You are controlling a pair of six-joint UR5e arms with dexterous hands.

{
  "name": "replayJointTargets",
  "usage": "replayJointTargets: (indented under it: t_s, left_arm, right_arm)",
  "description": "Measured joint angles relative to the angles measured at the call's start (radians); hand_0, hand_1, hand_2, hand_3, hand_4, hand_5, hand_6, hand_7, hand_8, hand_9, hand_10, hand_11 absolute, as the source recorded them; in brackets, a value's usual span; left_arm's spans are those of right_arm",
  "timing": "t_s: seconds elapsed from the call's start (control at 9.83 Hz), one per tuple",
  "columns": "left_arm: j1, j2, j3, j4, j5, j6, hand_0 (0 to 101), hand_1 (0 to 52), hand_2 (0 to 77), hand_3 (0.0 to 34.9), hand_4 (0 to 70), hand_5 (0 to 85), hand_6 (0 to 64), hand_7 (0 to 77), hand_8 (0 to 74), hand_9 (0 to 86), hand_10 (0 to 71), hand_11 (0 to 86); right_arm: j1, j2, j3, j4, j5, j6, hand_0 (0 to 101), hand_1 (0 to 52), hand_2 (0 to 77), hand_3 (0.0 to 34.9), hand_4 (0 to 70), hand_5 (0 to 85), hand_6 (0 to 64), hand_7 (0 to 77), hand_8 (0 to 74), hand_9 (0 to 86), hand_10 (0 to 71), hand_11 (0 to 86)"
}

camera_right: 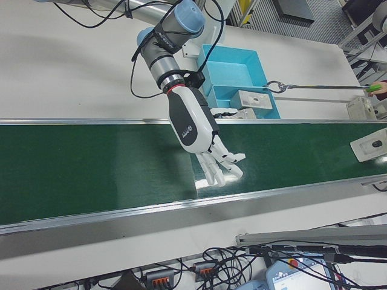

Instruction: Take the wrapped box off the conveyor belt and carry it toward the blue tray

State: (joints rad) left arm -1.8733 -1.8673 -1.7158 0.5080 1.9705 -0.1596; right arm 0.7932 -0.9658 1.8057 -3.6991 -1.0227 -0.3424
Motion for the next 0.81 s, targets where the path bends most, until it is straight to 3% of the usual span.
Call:
replayJointTargets:
  t_s: [0.1, 0.2, 0.51, 0.81]
  left_arm:
    - [0.000, 0.000, 0.000, 0.000, 0.000, 0.000, 0, 0.0, 1.1, 0.0, 0.0, 1.1, 0.0, 0.0, 0.5, 0.0, 0.0, 0.5]
    - [0.000, 0.000, 0.000, 0.000, 0.000, 0.000, 0, 0.0, 1.1, 0.0, 0.0, 1.1, 0.0, 0.5, 0.5, 0.0, 0.5, 0.5]
    - [0.000, 0.000, 0.000, 0.000, 0.000, 0.000, 0, 0.0, 0.5, 0.0, 0.0, 1.1, 0.0, 0.5, 0.5, 0.0, 0.5, 0.5]
    - [0.000, 0.000, 0.000, 0.000, 0.000, 0.000, 0, 0.0, 0.5, 0.0, 0.0, 1.1, 0.0, 0.0, 0.5, 0.5, 0.5, 0.5]
  right_arm:
    - [0.001, 0.005, -0.004, 0.004, -0.008, 0.011, 51, 16.4, 7.1, 2.0, 5.4, 37.6, 6.0, 7.6, 2.2, 1.6, 0.0, 1.1]
    - [0.002, 0.004, -0.006, 0.025, -0.010, 0.019, 49, 10.4, 4.4, 2.0, 2.2, 34.9, 6.0, 5.5, 2.2, 1.6, 0.0, 1.1]
    - [-0.005, -0.001, -0.040, 0.084, -0.008, 0.026, 48, 12.5, 5.5, 0.3, 0.5, 33.3, 5.5, 5.5, 2.2, 1.6, 0.0, 1.1]
    - [-0.007, -0.003, -0.051, 0.099, -0.009, 0.030, 48, 12.5, 4.9, 0.6, 0.5, 31.1, 4.4, 3.3, 2.2, 1.6, 0.0, 1.1]
